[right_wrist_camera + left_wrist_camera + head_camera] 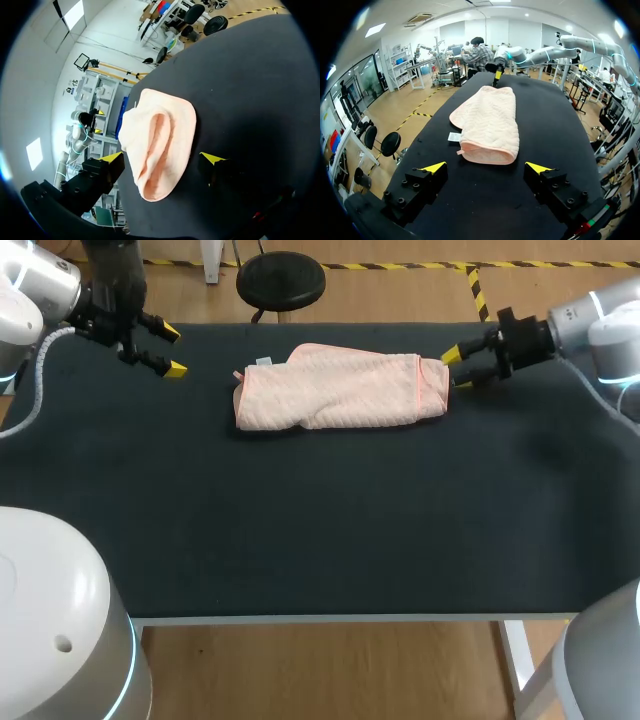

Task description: Fold the towel

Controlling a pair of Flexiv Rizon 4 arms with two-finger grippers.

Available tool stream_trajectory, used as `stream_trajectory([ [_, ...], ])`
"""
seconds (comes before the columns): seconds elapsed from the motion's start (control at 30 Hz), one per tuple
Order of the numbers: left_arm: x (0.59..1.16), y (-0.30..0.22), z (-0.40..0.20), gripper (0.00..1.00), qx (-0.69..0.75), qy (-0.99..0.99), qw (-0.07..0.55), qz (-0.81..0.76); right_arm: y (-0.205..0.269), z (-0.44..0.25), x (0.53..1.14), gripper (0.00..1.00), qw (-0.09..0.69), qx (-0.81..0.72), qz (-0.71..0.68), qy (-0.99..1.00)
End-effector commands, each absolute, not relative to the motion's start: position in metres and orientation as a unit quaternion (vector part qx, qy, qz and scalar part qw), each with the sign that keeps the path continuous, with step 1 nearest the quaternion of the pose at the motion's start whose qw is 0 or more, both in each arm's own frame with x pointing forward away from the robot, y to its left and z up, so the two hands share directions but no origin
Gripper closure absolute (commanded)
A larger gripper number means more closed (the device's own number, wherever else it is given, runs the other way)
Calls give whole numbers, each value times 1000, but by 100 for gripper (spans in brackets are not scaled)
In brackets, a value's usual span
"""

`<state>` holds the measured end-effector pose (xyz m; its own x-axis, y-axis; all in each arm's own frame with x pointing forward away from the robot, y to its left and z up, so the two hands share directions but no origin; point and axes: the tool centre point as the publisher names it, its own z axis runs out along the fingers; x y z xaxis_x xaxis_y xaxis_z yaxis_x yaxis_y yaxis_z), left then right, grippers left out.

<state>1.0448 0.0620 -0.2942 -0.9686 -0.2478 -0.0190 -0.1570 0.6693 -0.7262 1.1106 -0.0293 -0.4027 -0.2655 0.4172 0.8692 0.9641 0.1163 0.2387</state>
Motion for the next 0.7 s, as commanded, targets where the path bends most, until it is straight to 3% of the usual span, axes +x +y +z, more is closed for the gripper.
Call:
stream_trajectory([
  [0.03,1044,62,-296,0,-110,911,60,-393,-26,-406,1115,0,334,-507,-415,-678],
  [0.7,1044,62,-296,0,-110,911,60,-393,4,-415,1102,0,351,-507,-414,-669],
])
